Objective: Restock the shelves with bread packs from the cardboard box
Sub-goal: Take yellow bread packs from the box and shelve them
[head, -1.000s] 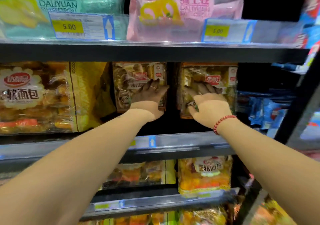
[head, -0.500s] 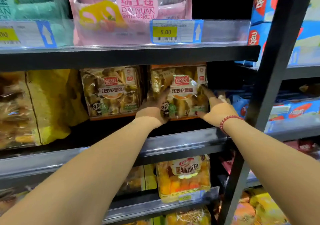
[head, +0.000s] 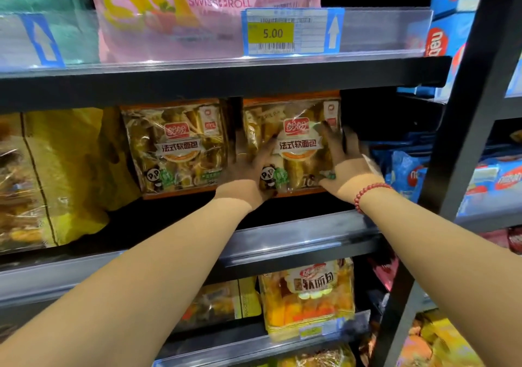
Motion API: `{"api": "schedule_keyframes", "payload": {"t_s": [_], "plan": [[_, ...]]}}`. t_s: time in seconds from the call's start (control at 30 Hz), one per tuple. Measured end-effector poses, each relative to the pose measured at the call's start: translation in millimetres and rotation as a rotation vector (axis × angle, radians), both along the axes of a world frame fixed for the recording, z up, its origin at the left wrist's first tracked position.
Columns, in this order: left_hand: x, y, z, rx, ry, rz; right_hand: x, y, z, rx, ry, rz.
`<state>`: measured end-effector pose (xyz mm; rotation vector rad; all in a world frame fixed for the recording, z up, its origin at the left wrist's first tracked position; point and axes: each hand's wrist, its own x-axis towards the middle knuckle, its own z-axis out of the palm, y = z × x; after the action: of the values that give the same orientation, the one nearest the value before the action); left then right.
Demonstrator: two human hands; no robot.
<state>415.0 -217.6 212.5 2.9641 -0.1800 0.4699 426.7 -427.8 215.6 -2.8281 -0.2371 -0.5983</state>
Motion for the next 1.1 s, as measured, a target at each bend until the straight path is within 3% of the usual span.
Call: {"api": "schedule_keyframes", "payload": {"t_s": [0.1, 0.2, 0.43, 0.6, 0.77, 0.9, 1.1], "plan": [[0.3, -3.6, 5.6, 0.211, -0.301, -0.031, 1.5, 7.4, 6.9, -0.264, -0.275, 0.041], [10.5, -4.3, 12.2, 0.380, -0.392, -0.137, 11.3, 18.0, 13.6, -0.376, -0.299, 0.066], [21.8, -5.4, 15.5, 0.357, -0.346, -0.156, 19.4, 23.9, 13.9, -0.313, -0.174, 0.076], [-7.5, -7.3, 37.9, 0.317, -0.183, -0.113, -7.5, 28.3, 27.4, -0.311, -0.119, 0.073], [-68.9, 8.9, 55.3, 0.211, -0.079, -0.034, -72.0, 32.1, 30.6, -0.326, -0.251, 0.099], [-128.2, 31.3, 55.4, 0.215, -0.187, -0.065, -127.2, 36.6, 25.4, -0.260, -0.323, 0.208], [-219.7, 62.9, 27.6, 0.164, -0.224, -0.122, -195.2, 51.9, -8.3, -0.204, -0.277, 0.281]]}}
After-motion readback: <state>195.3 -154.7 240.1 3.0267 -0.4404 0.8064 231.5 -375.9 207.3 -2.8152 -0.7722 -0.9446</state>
